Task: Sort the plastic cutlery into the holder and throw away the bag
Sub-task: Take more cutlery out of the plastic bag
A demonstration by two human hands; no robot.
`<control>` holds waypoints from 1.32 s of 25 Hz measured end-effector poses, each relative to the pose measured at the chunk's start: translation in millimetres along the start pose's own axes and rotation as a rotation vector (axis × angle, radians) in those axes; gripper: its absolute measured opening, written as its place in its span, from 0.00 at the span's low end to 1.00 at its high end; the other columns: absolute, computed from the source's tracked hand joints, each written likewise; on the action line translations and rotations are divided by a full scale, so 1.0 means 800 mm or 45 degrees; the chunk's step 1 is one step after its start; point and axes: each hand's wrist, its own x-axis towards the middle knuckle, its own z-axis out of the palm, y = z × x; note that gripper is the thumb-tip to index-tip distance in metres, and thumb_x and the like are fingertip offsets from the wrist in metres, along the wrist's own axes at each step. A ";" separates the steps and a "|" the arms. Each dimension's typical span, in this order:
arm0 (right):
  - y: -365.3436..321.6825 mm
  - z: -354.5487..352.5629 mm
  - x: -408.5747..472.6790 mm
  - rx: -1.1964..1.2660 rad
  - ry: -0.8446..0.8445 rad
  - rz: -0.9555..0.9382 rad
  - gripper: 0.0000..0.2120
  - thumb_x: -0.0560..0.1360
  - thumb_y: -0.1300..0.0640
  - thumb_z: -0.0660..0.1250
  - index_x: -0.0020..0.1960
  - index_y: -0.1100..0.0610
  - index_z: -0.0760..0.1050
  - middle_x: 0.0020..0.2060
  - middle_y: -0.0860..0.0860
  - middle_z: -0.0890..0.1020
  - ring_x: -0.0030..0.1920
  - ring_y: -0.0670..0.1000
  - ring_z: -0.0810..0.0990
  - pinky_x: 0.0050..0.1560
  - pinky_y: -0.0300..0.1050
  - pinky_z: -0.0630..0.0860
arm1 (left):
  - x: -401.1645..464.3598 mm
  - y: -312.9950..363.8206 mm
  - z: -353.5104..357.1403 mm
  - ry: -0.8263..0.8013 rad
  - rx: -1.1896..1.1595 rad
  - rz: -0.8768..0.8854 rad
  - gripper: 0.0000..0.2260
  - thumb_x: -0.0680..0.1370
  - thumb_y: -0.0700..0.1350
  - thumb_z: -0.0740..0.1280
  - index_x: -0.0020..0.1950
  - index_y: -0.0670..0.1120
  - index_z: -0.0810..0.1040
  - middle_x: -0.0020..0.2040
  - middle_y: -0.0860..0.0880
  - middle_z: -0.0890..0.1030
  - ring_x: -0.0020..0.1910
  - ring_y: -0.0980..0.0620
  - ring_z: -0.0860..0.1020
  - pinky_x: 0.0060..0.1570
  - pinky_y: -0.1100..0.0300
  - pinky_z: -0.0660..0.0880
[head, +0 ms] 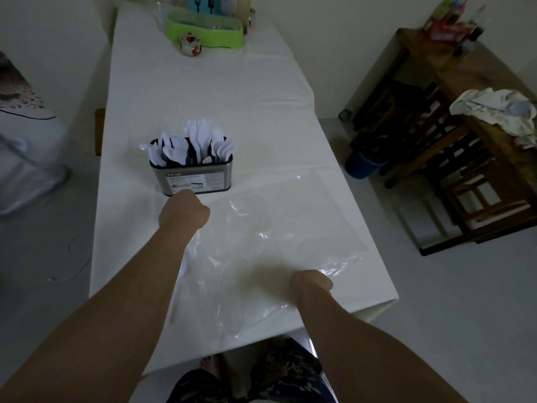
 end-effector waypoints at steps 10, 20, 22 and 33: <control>0.011 -0.022 0.033 0.668 0.279 0.080 0.15 0.76 0.62 0.62 0.62 0.59 0.73 0.52 0.56 0.77 0.51 0.56 0.78 0.48 0.44 0.73 | 0.016 0.033 0.031 -0.540 0.184 -0.061 0.13 0.79 0.46 0.63 0.47 0.37 0.82 0.37 0.43 0.85 0.36 0.45 0.85 0.45 0.53 0.81; -0.060 -0.165 0.087 0.724 0.875 -0.515 0.08 0.82 0.60 0.57 0.56 0.57 0.74 0.45 0.51 0.78 0.48 0.55 0.79 0.47 0.48 0.74 | -0.015 0.100 0.048 -0.288 -0.742 -0.016 0.03 0.78 0.35 0.63 0.50 0.39 0.76 0.33 0.46 0.84 0.27 0.55 0.81 0.24 0.67 0.71; -0.086 -0.206 0.108 0.726 0.871 -0.609 0.08 0.82 0.58 0.58 0.57 0.56 0.73 0.46 0.51 0.78 0.47 0.54 0.78 0.47 0.48 0.74 | -0.007 0.114 0.053 -0.210 -0.872 -0.063 0.02 0.78 0.35 0.65 0.49 0.39 0.76 0.30 0.49 0.83 0.24 0.57 0.78 0.22 0.67 0.68; -0.236 -0.300 0.234 0.532 0.618 -0.759 0.19 0.79 0.60 0.66 0.68 0.61 0.68 0.61 0.58 0.77 0.60 0.60 0.77 0.54 0.46 0.71 | 0.077 0.185 0.094 -0.005 -1.014 -0.177 0.09 0.79 0.29 0.60 0.45 0.42 0.70 0.38 0.38 0.77 0.29 0.47 0.76 0.18 0.66 0.67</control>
